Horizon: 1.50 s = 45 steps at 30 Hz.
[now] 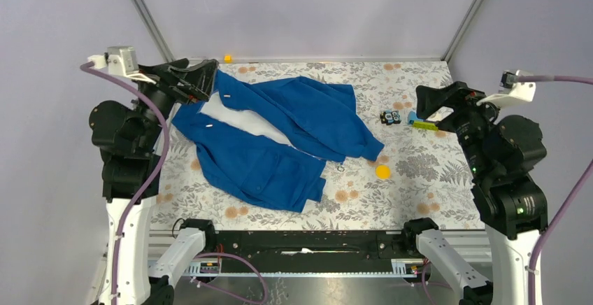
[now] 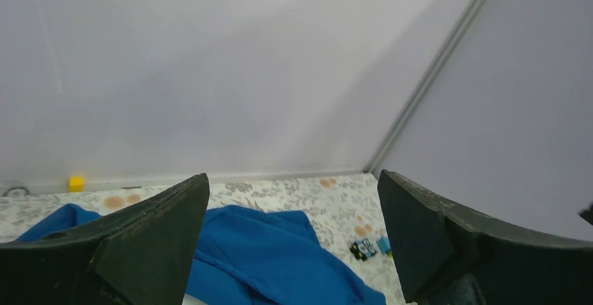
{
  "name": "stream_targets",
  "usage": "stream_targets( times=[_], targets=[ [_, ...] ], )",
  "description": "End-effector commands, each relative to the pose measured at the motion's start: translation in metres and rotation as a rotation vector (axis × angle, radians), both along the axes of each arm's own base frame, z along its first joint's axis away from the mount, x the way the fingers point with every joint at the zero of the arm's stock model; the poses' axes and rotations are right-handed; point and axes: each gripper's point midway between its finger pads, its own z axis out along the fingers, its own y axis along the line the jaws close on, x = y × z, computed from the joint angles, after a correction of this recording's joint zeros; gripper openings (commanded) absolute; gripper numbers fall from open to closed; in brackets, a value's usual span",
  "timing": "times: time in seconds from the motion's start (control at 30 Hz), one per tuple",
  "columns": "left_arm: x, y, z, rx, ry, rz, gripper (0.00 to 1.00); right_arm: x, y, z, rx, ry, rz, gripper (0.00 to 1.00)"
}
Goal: Zip up the jacket
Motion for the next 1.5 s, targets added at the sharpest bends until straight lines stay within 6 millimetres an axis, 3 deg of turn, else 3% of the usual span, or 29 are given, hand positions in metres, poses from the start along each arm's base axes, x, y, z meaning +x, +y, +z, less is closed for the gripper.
stream_targets(
  times=[0.0,0.1,0.23,0.37,0.53,0.6,0.67,0.77,0.83,0.97,1.1,1.3,1.47],
  targets=[
    [0.005,-0.030,-0.016,0.060,0.014,-0.181,0.99,0.022,0.002,-0.033,0.008,0.124,-0.025,0.98],
    [0.018,-0.037,-0.045,0.074,0.107,-0.226,0.99,0.029,0.003,-0.055,0.010,0.180,-0.028,0.98],
    [0.040,-0.038,-0.088,0.079,0.246,-0.229,0.99,0.033,0.023,-0.087,-0.018,0.217,0.085,0.98],
    [0.061,-0.044,-0.142,0.060,0.430,-0.257,0.99,0.042,0.035,-0.147,0.064,0.364,0.103,0.98],
    [0.061,-0.069,-0.207,-0.018,0.651,-0.423,0.99,0.048,0.086,-0.218,0.202,0.506,0.331,0.98],
    [0.055,-0.084,-0.231,-0.069,0.736,-0.505,0.99,0.050,0.096,-0.248,0.244,0.612,0.360,0.98],
    [0.041,-0.114,-0.252,-0.053,0.799,-0.616,0.99,0.052,0.112,-0.277,0.279,0.707,0.434,0.98],
    [0.022,-0.168,-0.285,0.156,0.881,-0.717,0.99,0.052,0.137,-0.298,0.344,0.739,0.577,0.97],
    [0.019,-0.195,-0.305,0.334,0.929,-0.692,0.99,0.054,0.149,-0.315,0.292,0.758,0.615,0.87],
    [0.040,-0.224,-0.313,0.414,0.962,-0.661,0.99,0.057,0.164,-0.351,0.117,0.870,0.593,0.72],
    [0.067,-0.223,-0.322,0.459,0.978,-0.567,0.95,0.057,0.184,-0.370,0.177,0.914,0.632,0.58],
    [0.060,-0.210,-0.365,0.515,1.024,-0.541,0.93,0.048,0.224,-0.385,0.294,0.923,0.686,0.53],
    [0.052,-0.208,-0.376,0.497,1.036,-0.550,0.92,0.043,0.227,-0.406,0.363,0.970,0.617,0.48]
  ],
)
